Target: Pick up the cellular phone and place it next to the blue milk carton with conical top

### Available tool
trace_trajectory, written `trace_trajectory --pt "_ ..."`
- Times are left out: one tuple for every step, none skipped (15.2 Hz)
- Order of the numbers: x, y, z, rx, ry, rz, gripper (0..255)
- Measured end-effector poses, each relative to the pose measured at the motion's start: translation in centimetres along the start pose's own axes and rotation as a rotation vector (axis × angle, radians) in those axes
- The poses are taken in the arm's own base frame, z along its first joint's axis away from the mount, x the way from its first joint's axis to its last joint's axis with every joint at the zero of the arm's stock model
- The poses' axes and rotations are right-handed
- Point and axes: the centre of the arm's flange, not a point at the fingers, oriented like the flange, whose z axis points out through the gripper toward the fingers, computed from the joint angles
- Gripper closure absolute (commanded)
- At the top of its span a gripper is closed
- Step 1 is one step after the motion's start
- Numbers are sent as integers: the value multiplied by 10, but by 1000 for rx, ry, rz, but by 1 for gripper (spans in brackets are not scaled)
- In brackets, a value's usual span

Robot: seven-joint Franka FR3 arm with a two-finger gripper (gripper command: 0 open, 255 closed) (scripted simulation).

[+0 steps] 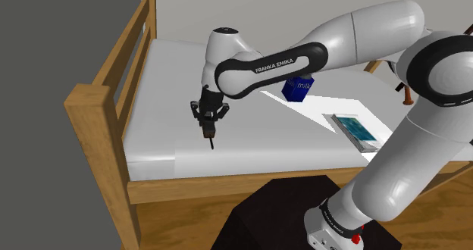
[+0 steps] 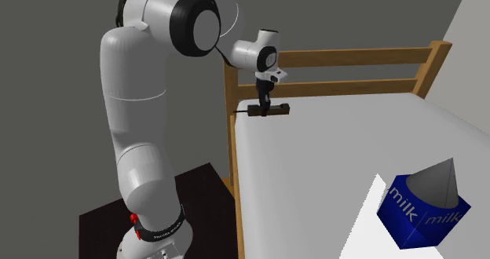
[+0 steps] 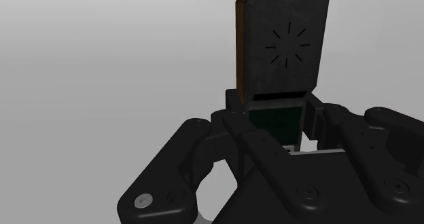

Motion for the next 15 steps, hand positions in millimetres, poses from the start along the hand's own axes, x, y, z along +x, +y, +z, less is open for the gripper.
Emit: trace_trajectory --pt "0 0 -5 0 0 0 255" --pt "0 1 -10 0 0 0 255" --pt "0 1 -15 0 0 0 255" --pt "-1 0 -20 0 0 0 255" --pt "-1 0 -26 0 0 0 255" --pt "-1 0 -30 0 0 0 255" --pt "-2 0 -36 0 0 0 255" --pt "-2 -1 -42 0 0 0 255" --pt "-3 -2 -48 0 0 0 255" --pt "-2 -2 -52 0 0 0 255" --pt "-3 -1 -57 0 0 0 255" --pt "-2 -1 -62 0 0 0 255" --pt "-2 -1 -67 0 0 0 255" --pt "-2 -1 -71 0 0 0 255" --pt "-2 -1 -78 0 0 0 255"
